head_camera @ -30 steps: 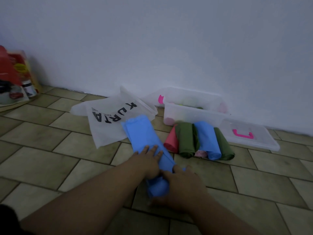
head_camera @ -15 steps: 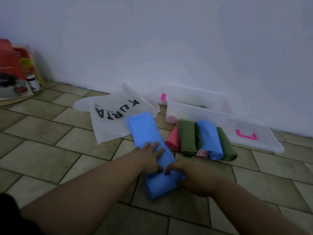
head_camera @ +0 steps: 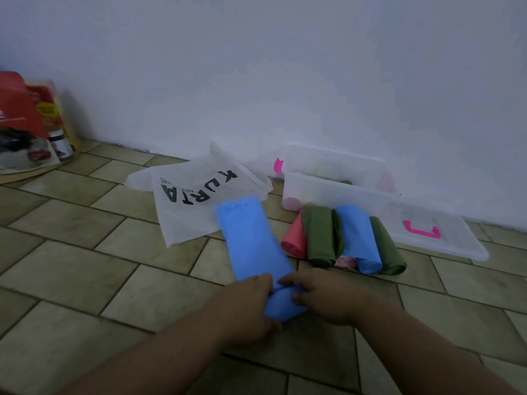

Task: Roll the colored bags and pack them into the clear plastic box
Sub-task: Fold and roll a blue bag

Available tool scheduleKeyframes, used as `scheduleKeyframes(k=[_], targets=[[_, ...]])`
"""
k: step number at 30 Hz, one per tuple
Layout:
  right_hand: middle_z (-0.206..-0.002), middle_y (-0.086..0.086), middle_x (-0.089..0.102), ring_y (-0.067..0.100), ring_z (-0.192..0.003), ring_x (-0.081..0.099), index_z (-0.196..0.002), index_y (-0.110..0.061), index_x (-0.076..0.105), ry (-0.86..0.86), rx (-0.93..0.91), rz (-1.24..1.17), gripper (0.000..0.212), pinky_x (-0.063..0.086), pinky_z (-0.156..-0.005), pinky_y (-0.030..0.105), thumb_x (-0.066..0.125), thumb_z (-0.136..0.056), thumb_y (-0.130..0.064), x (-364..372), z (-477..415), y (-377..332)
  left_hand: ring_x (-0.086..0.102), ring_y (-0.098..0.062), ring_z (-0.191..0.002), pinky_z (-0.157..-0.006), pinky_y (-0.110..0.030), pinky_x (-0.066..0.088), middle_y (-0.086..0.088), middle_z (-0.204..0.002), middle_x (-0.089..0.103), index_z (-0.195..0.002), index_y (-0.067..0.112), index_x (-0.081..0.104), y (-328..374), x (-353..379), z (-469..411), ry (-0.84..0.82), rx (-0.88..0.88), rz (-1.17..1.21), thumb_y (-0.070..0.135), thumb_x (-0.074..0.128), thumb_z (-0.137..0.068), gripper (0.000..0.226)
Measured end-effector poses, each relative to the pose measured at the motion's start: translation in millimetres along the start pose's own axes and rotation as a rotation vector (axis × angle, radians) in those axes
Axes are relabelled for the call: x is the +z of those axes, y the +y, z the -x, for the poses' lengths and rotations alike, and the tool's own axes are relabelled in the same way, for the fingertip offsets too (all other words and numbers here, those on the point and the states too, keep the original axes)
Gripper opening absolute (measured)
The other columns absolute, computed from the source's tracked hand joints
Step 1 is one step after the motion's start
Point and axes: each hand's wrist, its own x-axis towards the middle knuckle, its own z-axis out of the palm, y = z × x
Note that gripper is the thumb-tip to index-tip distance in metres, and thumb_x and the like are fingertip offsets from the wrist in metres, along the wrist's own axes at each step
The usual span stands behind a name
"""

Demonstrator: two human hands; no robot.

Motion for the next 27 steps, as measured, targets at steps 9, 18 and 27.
scheduleKeyframes(k=[9, 18, 27], targets=[[-0.117, -0.011, 0.06, 0.007, -0.102, 0.052, -0.118, -0.039, 0.059, 0.192, -0.008, 0.007, 0.03, 0.036, -0.08, 0.02, 0.054, -0.091, -0.027, 14.7, 22.2, 14.6, 0.048, -0.021, -0.107, -0.085, -0.036, 0.037, 0.002, -0.122, 0.039, -0.131, 0.032, 0.04, 4.4, -9.9, 3.2, 0.063, 0.095, -0.261, 0.057, 0.051, -0.082, 0.056], [-0.105, -0.007, 0.05, 0.013, -0.096, 0.047, -0.103, -0.031, 0.058, 0.292, -0.083, 0.038, 0.03, 0.037, -0.079, 0.027, 0.055, -0.076, -0.017, 21.2, 20.8, 2.5, 0.049, -0.015, -0.083, -0.068, -0.031, 0.037, 0.002, -0.098, 0.051, -0.097, 0.027, 0.047, 1.6, -4.2, -0.3, -0.087, 0.008, -0.05, 0.051, 0.054, -0.086, 0.027], [-0.132, -0.008, 0.053, 0.01, -0.119, 0.047, -0.13, -0.034, 0.05, 0.2, -0.047, 0.035, 0.046, 0.036, -0.096, 0.022, 0.055, -0.087, -0.021, 18.0, 10.0, 8.8, 0.039, -0.008, -0.082, -0.067, -0.028, 0.034, 0.008, -0.108, 0.045, -0.112, 0.031, 0.043, 3.5, 4.8, 9.2, 0.119, 0.113, -0.153, 0.06, 0.056, -0.077, 0.048]])
